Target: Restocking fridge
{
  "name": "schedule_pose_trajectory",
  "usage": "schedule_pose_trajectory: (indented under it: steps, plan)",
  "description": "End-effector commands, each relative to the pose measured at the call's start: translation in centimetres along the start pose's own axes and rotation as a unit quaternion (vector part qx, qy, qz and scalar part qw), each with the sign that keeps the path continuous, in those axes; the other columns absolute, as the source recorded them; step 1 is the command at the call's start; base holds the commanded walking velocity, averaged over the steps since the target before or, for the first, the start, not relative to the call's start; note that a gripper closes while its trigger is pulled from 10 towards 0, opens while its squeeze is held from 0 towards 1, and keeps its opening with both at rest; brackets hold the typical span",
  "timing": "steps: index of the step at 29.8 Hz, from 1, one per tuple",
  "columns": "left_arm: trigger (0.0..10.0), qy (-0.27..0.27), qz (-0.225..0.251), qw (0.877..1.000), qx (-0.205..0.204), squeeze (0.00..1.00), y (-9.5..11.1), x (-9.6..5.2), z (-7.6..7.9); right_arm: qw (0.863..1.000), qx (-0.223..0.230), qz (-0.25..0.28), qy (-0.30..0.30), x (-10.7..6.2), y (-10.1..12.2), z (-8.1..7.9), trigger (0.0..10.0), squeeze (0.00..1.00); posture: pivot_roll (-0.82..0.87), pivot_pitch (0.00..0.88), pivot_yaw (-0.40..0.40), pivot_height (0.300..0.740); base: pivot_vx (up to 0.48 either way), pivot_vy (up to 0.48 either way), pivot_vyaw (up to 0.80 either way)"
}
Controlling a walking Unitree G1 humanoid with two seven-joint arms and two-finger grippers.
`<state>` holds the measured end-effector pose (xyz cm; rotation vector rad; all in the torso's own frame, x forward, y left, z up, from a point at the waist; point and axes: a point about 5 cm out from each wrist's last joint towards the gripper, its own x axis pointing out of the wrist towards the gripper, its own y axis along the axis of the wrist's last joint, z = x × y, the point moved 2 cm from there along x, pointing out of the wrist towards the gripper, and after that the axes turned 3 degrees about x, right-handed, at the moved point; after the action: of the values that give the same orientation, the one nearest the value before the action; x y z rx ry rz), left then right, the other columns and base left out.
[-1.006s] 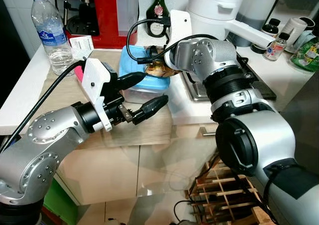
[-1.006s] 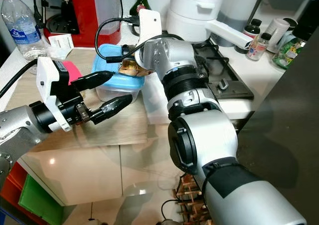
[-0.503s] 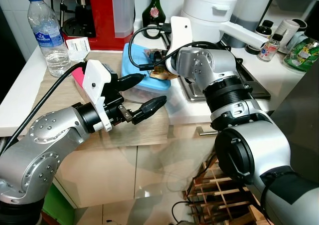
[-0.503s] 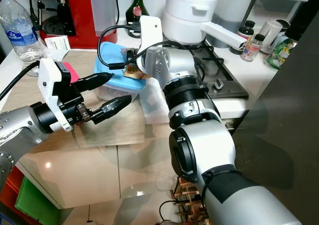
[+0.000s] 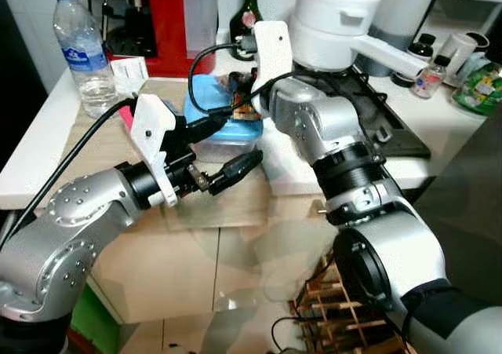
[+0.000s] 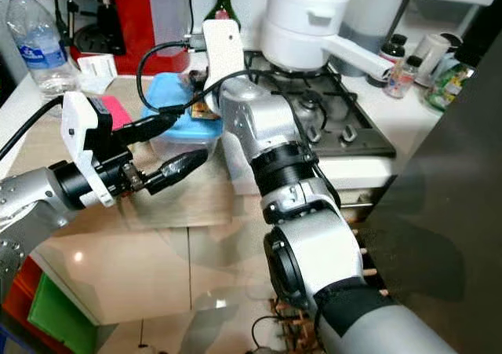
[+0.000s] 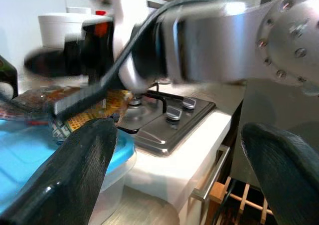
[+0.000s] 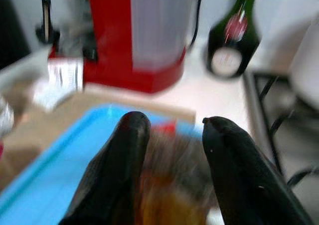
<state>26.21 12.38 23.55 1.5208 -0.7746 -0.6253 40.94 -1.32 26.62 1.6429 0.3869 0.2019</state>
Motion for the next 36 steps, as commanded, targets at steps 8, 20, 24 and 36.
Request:
schedule_pose_trajectory:
  steps: [8, 20, 24, 36]
  plan:
    - [10.0, 0.022, -0.006, 1.000, 0.004, 0.00, -0.4, 0.5, -0.3, 0.987, -0.023, 0.149, -0.049, -2.0, 3.7, 3.0, 0.0, 0.00, 0.03, 0.011, -0.081, 0.740, 0.000, 0.000, 0.00]
    - [10.0, 0.298, 0.055, 0.953, 0.025, 0.00, 0.5, 0.0, -5.9, 0.956, -0.107, 0.259, -0.087, -5.4, 3.8, 4.0, 10.0, 1.00, 0.03, 0.022, -0.081, 0.740, 0.000, 0.000, 0.00]
    - [10.0, 0.298, 0.055, 0.952, 0.035, 0.00, 0.4, 0.3, -5.7, 0.936, -0.143, 0.297, -0.128, -6.7, 4.3, 5.3, 10.0, 1.00, 0.02, 0.023, -0.078, 0.740, 0.000, 0.000, 0.00]
    - [10.0, 0.303, 0.055, 0.951, 0.007, 0.00, 0.1, 0.8, -6.8, 0.962, -0.017, 0.222, -0.160, -6.2, 1.6, 9.1, 10.0, 1.00, 0.01, 0.018, -0.057, 0.740, 0.000, 0.000, 0.00]
